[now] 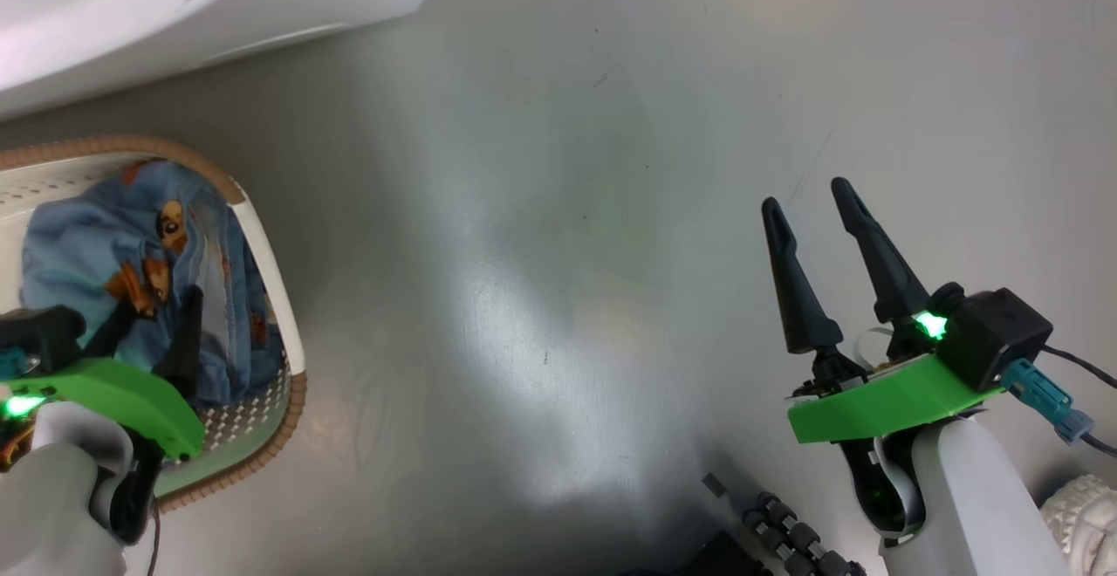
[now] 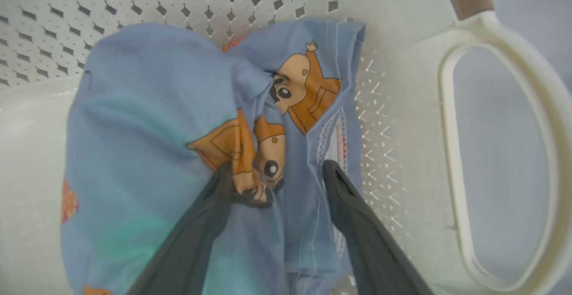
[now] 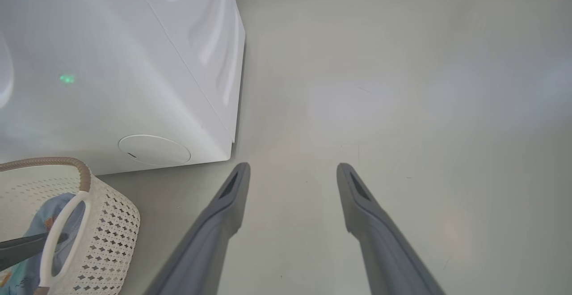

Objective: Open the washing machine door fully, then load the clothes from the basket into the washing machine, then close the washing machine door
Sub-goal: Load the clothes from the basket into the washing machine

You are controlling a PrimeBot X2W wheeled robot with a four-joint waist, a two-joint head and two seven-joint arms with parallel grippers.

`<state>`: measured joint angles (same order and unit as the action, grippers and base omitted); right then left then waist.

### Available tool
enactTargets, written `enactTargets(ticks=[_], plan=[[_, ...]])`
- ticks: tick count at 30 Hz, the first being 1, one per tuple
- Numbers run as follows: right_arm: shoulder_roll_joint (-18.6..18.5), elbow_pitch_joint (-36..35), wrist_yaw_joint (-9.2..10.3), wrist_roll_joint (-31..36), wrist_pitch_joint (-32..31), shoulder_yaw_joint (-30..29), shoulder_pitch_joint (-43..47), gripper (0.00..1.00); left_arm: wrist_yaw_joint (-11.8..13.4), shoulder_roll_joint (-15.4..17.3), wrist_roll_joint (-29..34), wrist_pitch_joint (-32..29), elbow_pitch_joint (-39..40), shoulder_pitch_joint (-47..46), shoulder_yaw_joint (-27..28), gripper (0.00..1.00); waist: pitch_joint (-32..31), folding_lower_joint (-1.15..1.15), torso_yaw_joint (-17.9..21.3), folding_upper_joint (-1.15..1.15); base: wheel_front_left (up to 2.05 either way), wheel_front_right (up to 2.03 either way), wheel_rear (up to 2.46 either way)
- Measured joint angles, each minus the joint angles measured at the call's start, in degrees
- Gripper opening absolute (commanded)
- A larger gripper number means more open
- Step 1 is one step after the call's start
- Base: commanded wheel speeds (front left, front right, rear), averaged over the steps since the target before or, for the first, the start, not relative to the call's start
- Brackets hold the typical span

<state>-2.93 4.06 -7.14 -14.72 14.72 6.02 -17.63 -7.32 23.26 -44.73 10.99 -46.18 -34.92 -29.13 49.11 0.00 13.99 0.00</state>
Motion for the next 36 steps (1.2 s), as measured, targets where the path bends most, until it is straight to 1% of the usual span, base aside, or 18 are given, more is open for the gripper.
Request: enactTargets(ticks=[4, 10, 16, 17, 18, 19, 20, 22, 27, 32, 36], plan=[[0.0, 0.0, 0.0, 0.0, 0.0, 0.5, -0.1, 1.0, 0.0, 0.5, -0.5, -1.9, -1.7, -1.6, -3.2, 1.0, 0.5, 0.0, 0.2, 0.0, 0.0, 0.0, 0.0], [0.0, -0.1, 0.0, 0.0, 0.0, 0.5, -0.1, 1.0, 0.0, 0.5, 0.3, -3.9, -7.6, -5.5, -5.4, 1.0, 1.3, 0.0, 0.2, 0.0, 0.0, 0.0, 0.0], [0.0, -0.3, 0.0, 0.0, 0.0, 0.5, -0.2, 1.0, 1.7, -0.2, 2.3, -4.9, -12.8, -9.7, -6.7, 1.0, 2.3, 0.0, 0.4, 0.0, 0.0, 0.0, 0.0], [0.0, -0.3, 0.0, 0.0, 0.0, 0.5, -0.2, 1.0, 1.8, -0.5, 2.3, -5.0, -13.5, -10.3, -6.9, 0.86, 2.4, 0.0, 0.4, 0.0, 0.0, 0.0, 0.0], [0.0, -0.3, 0.0, 0.0, 0.0, 0.4, -0.2, 1.0, 1.8, -0.7, 2.3, -5.0, -14.1, -10.6, -7.0, 0.4, 2.4, 0.0, 0.4, 0.0, 0.0, 0.0, 0.0], [0.0, -0.4, 0.0, 0.0, 0.0, 0.4, -0.2, 1.0, 2.2, -1.2, 2.3, -4.9, -14.8, -11.1, -7.1, 0.11, 2.4, 0.0, 0.3, 0.0, 0.0, 0.0, 0.0], [0.0, -0.4, 0.0, 0.0, 0.0, 0.3, -0.2, 1.0, 2.4, -1.5, 2.4, -4.9, -15.4, -11.4, -7.2, 0.0, 2.3, 0.0, 0.2, 0.0, 0.0, 0.0, 0.0], [0.0, -0.4, 0.0, 0.0, 0.0, 0.2, -0.2, 1.0, 2.4, -2.2, 2.5, -4.7, -16.3, -11.7, -7.3, 0.0, 2.0, 0.0, 0.0, 0.0, 0.0, 0.0, 0.0], [0.0, -0.3, 0.0, 0.1, 0.0, 0.2, -0.4, 1.0, 2.1, -3.8, 2.2, -1.1, -18.7, -11.6, -7.2, 0.0, -0.2, 0.0, -0.8, 0.0, 0.0, 0.0, 0.0], [0.0, 0.8, 0.0, 0.6, 0.0, 0.2, -0.9, 1.0, 1.9, -4.4, 2.2, 2.0, -19.1, -11.1, -7.1, 0.0, -3.0, 0.0, -1.5, 0.0, 0.0, 0.0, 0.0], [0.0, 1.6, 0.0, 1.1, 0.0, 0.3, -1.4, 1.0, 1.5, -5.7, 1.8, 2.8, -19.0, -9.5, -6.6, 0.0, -5.7, 0.0, -2.2, 0.0, 0.0, 0.0, 0.0]])
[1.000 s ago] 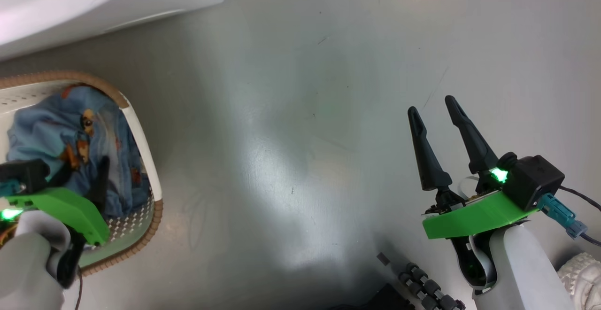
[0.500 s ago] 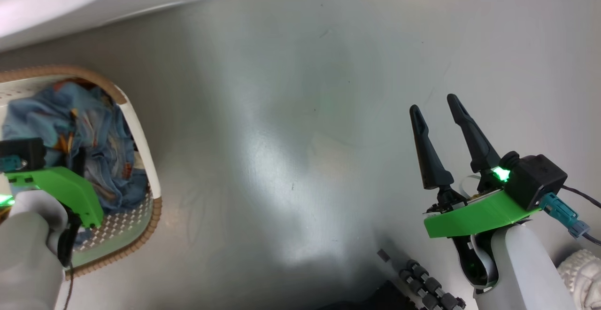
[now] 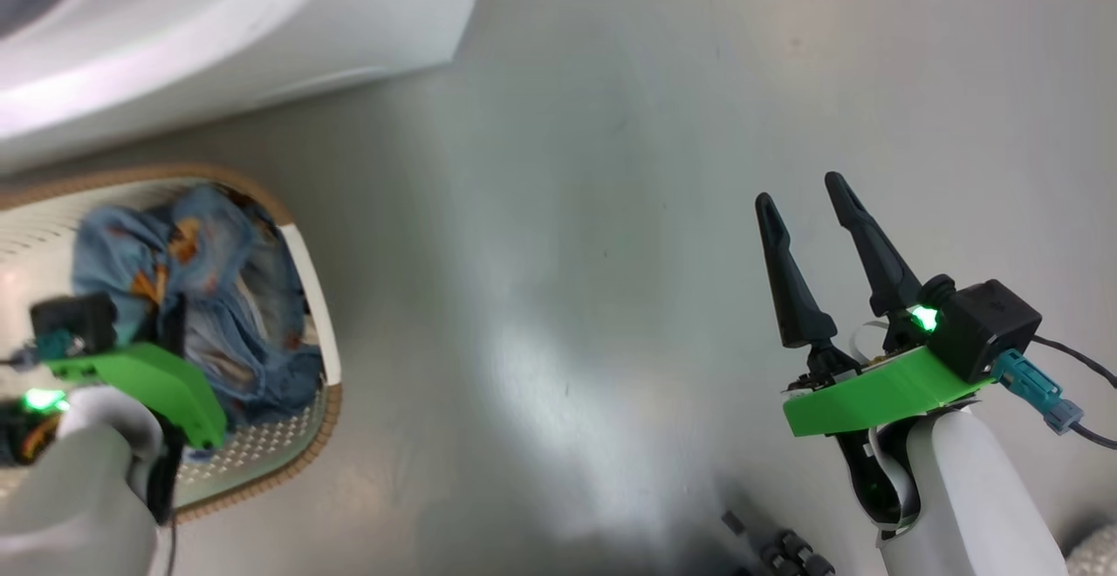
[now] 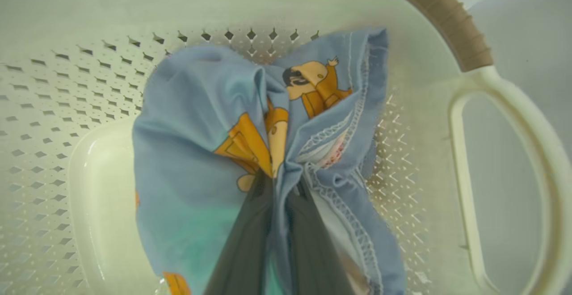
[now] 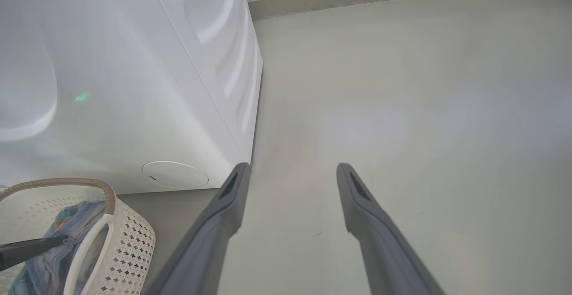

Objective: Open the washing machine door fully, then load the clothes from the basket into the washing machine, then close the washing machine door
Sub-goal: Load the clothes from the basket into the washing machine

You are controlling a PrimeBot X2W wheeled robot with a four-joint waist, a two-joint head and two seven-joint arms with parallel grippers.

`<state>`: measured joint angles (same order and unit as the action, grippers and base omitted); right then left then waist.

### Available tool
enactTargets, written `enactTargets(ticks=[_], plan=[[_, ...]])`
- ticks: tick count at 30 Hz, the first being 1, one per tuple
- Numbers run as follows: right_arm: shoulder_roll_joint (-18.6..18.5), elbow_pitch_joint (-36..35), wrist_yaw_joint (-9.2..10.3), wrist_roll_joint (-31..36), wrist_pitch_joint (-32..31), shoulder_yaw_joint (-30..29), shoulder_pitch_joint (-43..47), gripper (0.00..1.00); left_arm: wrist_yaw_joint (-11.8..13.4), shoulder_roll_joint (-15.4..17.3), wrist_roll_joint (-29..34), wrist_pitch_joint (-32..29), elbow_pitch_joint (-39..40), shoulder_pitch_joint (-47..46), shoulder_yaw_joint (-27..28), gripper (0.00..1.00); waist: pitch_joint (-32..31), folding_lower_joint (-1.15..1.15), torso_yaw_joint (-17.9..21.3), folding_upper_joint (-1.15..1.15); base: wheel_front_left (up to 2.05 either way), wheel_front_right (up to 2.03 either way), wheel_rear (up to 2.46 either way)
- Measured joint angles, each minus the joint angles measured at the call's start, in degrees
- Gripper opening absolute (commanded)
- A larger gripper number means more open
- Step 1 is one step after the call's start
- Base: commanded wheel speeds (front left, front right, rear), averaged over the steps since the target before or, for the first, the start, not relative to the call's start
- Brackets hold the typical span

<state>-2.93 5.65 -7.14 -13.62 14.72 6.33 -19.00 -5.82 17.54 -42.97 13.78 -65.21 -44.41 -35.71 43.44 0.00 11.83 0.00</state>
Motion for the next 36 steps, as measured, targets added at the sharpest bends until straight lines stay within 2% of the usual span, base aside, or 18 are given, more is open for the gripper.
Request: enactTargets(ticks=[6, 13, 24, 36], plan=[[0.0, 0.9, 0.0, 1.0, 0.0, -0.2, 0.1, 1.0, 0.0, -0.9, -0.4, 0.5, 2.3, 3.5, 2.2, 0.0, -3.7, 0.0, -1.1, 0.0, 0.0, 0.0, 0.0], [-0.1, 2.4, 0.0, 2.1, 0.0, -0.5, 0.2, 1.0, 1.7, -1.7, 1.4, 0.5, 11.8, 10.3, 7.9, 0.0, -9.2, 0.0, -2.9, 0.0, 0.0, 0.0, 0.0], [-0.1, 4.6, 0.0, 3.4, 0.0, -0.1, 2.5, 1.0, 5.1, -3.8, 10.2, 0.5, 28.3, 23.0, 18.7, 0.0, -18.4, 0.0, -5.2, 0.0, 0.0, 0.0, 0.0], [-0.1, 6.4, 0.0, 3.5, 0.0, -1.5, 5.3, 1.0, 5.5, -7.9, 20.8, 0.5, 47.2, 34.5, 30.1, 0.0, -26.9, -0.01, -7.6, 0.0, 0.0, 0.0, 0.0]])
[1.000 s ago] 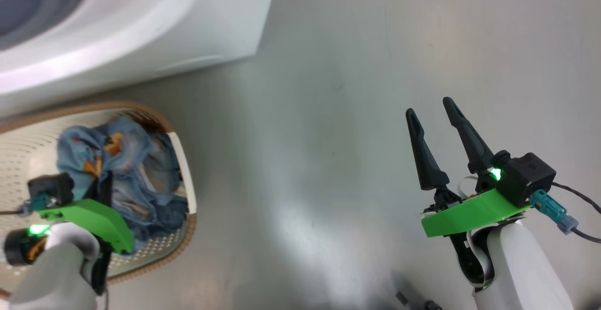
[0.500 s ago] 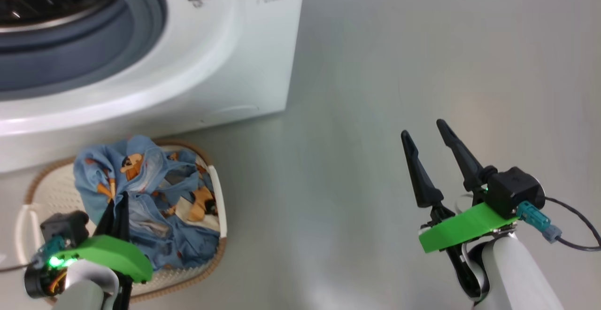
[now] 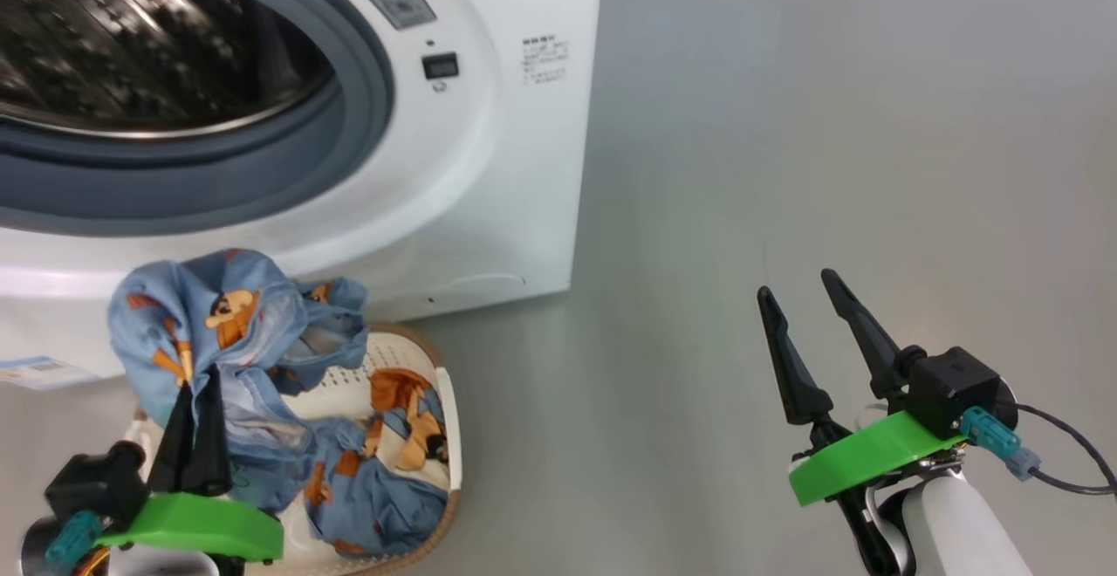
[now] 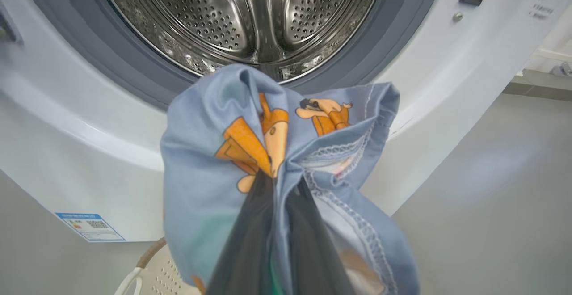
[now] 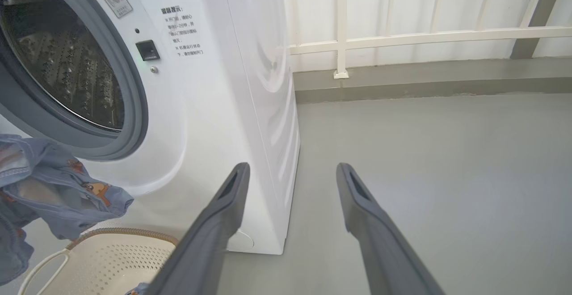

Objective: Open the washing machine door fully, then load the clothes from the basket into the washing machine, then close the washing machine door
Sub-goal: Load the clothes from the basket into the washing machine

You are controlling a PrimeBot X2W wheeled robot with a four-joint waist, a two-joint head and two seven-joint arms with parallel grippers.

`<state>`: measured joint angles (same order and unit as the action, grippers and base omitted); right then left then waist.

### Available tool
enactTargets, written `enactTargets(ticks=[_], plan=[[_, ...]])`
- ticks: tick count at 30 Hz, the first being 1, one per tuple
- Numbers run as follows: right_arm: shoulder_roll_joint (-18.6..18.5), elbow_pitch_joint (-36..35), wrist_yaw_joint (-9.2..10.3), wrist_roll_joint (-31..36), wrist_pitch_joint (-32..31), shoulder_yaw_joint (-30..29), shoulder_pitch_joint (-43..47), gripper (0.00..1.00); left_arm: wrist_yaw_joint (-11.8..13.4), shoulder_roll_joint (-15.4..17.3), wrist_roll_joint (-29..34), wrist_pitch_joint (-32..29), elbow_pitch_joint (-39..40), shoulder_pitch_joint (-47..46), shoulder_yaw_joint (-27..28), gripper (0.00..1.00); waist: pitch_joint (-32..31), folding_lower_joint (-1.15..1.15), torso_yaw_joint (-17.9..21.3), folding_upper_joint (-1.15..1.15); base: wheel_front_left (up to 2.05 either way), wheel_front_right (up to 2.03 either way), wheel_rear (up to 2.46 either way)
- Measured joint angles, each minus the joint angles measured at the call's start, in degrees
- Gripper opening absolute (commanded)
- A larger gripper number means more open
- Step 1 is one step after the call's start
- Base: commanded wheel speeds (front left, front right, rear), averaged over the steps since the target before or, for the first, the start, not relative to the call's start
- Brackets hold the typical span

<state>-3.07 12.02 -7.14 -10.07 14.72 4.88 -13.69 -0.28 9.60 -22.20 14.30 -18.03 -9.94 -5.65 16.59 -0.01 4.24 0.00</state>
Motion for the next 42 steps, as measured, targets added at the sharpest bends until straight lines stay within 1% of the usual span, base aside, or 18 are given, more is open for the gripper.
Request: enactTargets(ticks=[7, 13, 16, 20, 21, 27, 31, 42], plan=[[0.0, 0.8, 0.0, 0.4, 0.0, -0.3, 1.0, 1.0, -1.5, -2.8, 5.7, 0.1, 9.3, 3.9, 4.6, 0.0, -4.2, 0.0, -1.2, 0.0, 0.0, 0.0, 0.0], [0.0, 1.5, 0.0, 0.9, 0.0, -0.3, 2.6, 1.0, -2.6, -4.6, 9.0, 0.2, 14.7, 7.0, 7.3, 0.0, -7.6, 0.0, -1.9, 0.0, 0.0, 0.0, 0.0], [0.0, 1.7, 0.0, 0.9, 0.0, -0.3, 3.5, 1.0, -3.0, -4.9, 10.0, 0.2, 16.4, 8.9, 8.3, 0.0, -9.1, 0.0, -2.0, 0.0, 0.0, 0.0, 0.0], [0.0, 1.7, 0.0, 0.9, 0.0, -0.2, 4.1, 1.0, -3.1, -5.9, 10.6, 0.2, 17.4, 11.2, 9.5, 0.0, -11.0, 0.0, -1.8, 0.0, 0.0, 0.0, 0.0], [0.0, 1.7, 0.0, 0.9, 0.0, -0.3, 4.5, 1.0, -3.5, -6.0, 10.8, 0.2, 17.7, 11.7, 9.7, 0.0, -11.4, 0.0, -1.7, 0.0, 0.0, 0.0, 0.0], [0.0, 1.7, 0.0, 0.9, 0.0, -0.3, 6.5, 1.0, -3.6, -6.2, 12.1, 0.2, 18.6, 14.2, 11.5, 0.0, -13.5, 0.0, -1.2, 0.0, 0.0, 0.0, 0.0], [0.0, 1.5, 0.0, 0.9, 0.0, -0.4, 6.7, 1.0, -4.0, -6.4, 12.5, 0.2, 18.7, 14.5, 12.1, 0.0, -13.7, 0.0, -0.9, 0.0, 0.0, 0.0, 0.0], [0.0, 0.8, 0.0, 0.9, 0.0, -0.5, 6.8, 1.0, -4.1, -7.0, 12.5, 0.2, 18.8, 14.5, 13.2, 0.0, -12.8, 0.0, -0.7, 0.0, 0.0, 0.0, 0.0]])
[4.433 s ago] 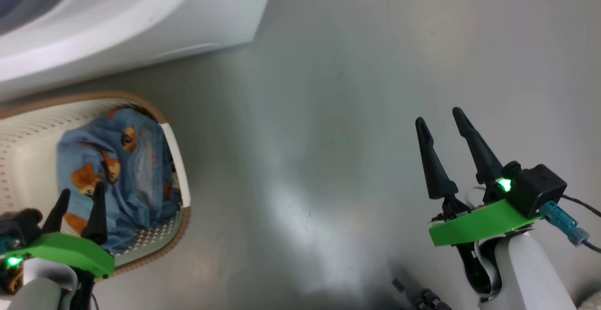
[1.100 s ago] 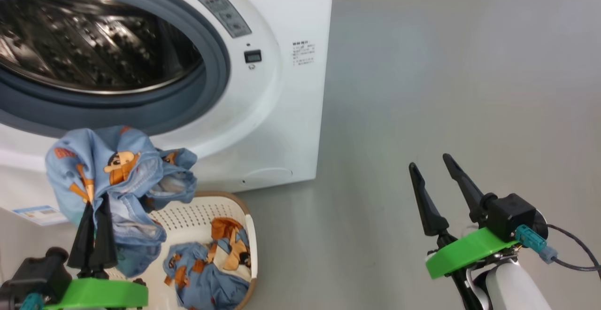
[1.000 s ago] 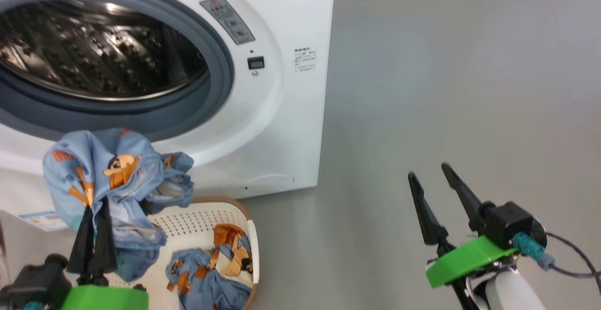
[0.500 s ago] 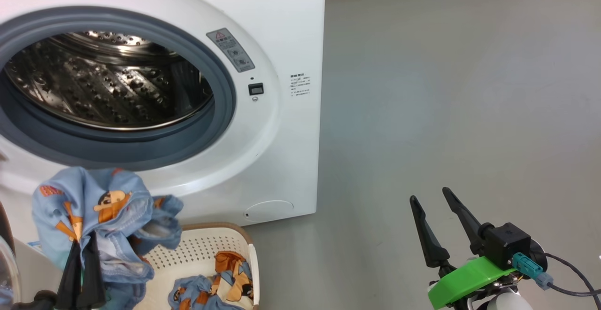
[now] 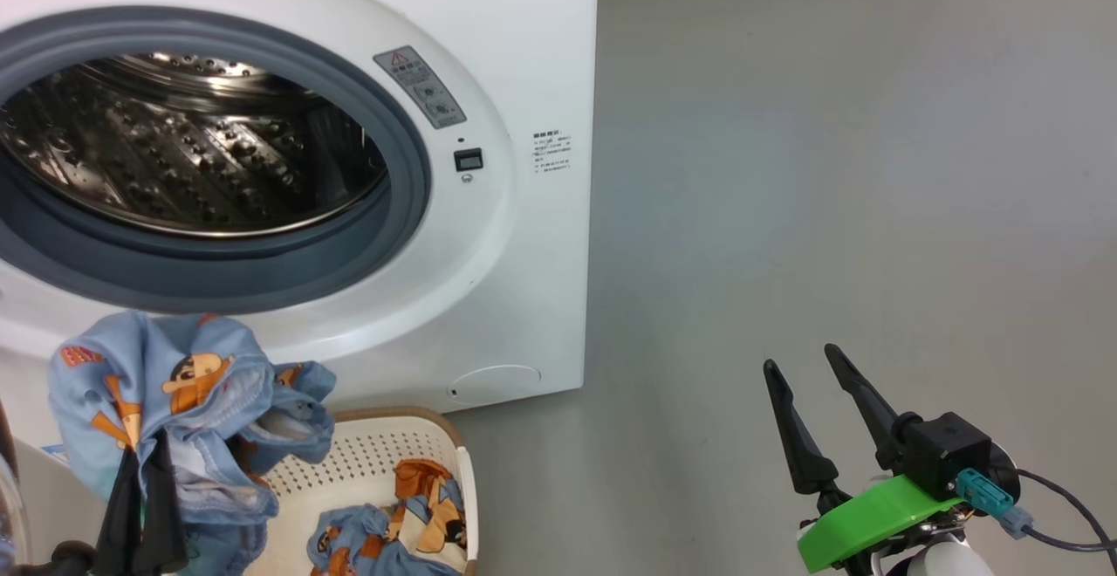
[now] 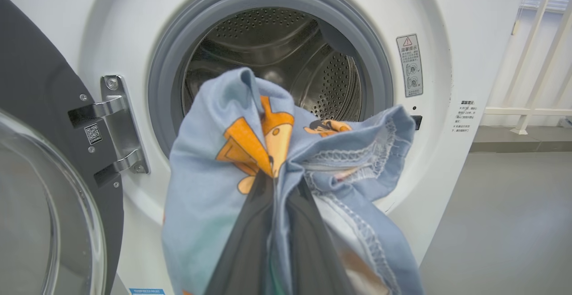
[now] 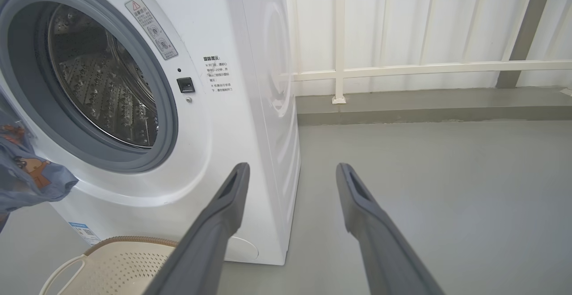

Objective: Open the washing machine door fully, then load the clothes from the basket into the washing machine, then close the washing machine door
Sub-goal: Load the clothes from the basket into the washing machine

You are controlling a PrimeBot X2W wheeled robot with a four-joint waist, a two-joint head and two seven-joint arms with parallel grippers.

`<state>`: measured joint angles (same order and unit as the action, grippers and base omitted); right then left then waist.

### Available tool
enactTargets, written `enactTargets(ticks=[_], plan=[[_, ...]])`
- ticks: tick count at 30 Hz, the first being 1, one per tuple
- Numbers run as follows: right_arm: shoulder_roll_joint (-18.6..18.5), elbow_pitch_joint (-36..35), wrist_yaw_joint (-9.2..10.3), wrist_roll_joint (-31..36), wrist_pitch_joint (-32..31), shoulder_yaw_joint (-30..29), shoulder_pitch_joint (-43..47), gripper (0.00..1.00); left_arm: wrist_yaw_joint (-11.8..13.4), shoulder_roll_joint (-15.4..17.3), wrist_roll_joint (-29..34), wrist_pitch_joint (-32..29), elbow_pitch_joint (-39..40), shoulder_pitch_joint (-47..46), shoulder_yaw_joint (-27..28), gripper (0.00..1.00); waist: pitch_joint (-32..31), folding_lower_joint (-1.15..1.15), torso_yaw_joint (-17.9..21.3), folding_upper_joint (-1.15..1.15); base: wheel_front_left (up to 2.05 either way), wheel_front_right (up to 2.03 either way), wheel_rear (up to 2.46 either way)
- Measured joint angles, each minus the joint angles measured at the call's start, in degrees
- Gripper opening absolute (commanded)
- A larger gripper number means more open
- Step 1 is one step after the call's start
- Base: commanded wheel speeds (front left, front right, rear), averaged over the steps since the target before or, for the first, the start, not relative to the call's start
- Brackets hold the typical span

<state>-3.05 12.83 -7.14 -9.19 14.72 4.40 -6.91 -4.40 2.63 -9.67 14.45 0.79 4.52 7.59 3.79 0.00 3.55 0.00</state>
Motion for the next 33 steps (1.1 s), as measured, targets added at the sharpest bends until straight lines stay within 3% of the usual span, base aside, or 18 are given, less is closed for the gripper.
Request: enactTargets(ticks=[6, 18, 33], plan=[[0.0, -0.5, 0.0, 0.0, 0.0, 0.1, -0.1, 1.0, -0.7, -0.4, -0.1, 0.0, -1.1, -2.3, 0.0, 0.0, 2.7, 0.0, 0.3, 0.0, 0.0, 0.0, 0.0], [0.0, -2.4, 0.0, 0.9, 0.0, 0.3, -2.9, 1.0, -2.0, -0.6, -1.3, 0.0, -4.6, -15.3, 2.3, 0.0, 10.2, 0.01, 1.5, 0.0, 0.0, 0.0, 0.0], [0.0, -5.7, 0.0, 1.8, 0.0, 0.5, -7.8, 1.0, -2.9, 6.4, -1.6, 0.1, -15.7, -38.4, 4.1, 0.0, 23.7, 0.02, 3.6, 0.0, 0.0, 0.0, 0.0]])
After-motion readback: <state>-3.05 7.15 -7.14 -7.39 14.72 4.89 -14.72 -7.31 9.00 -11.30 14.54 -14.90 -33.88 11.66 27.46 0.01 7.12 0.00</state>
